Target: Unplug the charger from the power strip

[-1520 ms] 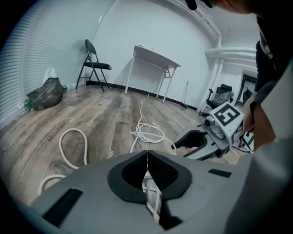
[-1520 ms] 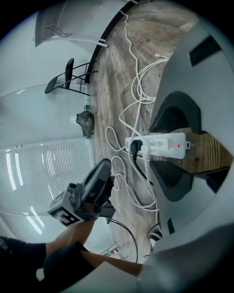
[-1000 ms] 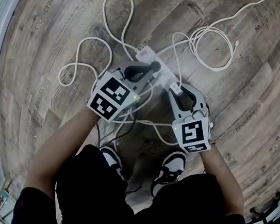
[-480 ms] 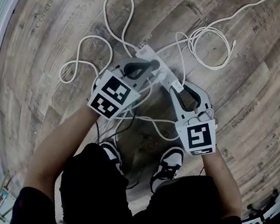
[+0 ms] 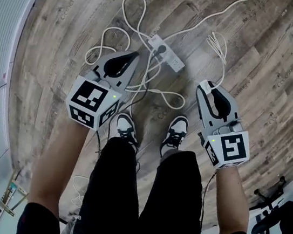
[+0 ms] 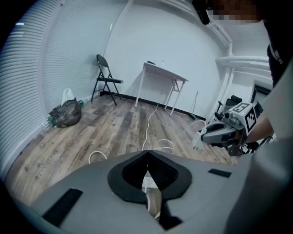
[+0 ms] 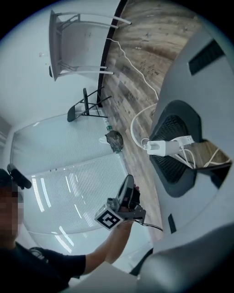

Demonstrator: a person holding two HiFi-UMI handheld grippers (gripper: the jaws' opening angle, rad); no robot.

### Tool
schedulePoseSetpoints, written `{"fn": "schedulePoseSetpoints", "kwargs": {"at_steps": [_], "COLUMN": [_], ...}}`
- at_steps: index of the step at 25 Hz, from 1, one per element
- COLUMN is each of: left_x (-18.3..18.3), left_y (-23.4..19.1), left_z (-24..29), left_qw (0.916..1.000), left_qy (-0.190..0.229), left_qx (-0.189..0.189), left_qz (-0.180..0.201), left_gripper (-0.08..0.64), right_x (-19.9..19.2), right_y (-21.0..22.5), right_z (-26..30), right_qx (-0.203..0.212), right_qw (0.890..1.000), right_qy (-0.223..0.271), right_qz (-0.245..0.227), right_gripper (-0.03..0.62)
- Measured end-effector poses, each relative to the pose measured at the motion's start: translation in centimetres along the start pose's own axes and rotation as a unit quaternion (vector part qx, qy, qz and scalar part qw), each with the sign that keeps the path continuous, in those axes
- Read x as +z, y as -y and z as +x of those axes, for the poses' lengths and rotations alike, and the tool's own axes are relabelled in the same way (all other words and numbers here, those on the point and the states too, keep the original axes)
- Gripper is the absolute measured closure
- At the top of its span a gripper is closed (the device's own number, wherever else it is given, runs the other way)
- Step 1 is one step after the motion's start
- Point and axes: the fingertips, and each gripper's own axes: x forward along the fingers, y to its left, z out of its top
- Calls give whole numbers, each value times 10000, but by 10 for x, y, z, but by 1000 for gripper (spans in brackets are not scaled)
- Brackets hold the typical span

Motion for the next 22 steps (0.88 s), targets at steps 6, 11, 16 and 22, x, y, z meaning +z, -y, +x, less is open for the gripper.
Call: {"fn": "schedulePoseSetpoints", "kwargs": {"at_steps": [6, 11, 16, 22], "left_x": [97, 157, 163, 208], "left_y": [46, 78, 94, 102], "left_z": [-137, -227, -282, -361], "left_qw": [9993, 9976, 9948, 9860], "left_qy": [267, 599, 726, 1053], "left_qx": [264, 231, 470, 872], "left_qz": [9, -255, -534, -950], "left_gripper": [537, 537, 537, 537], "right_x": [97, 146, 176, 263], "right_y": [-32, -77, -114, -153], "right_z": [-106, -153, -157, -198], "right_qx": [-246, 439, 799, 1077], "right_qw": [9932, 9619, 9407, 9385], "right_qy": [263, 803, 1116, 1367], "right_qz": [1111, 2575, 3104, 2982], "right_gripper": [487, 509, 512, 511]}}
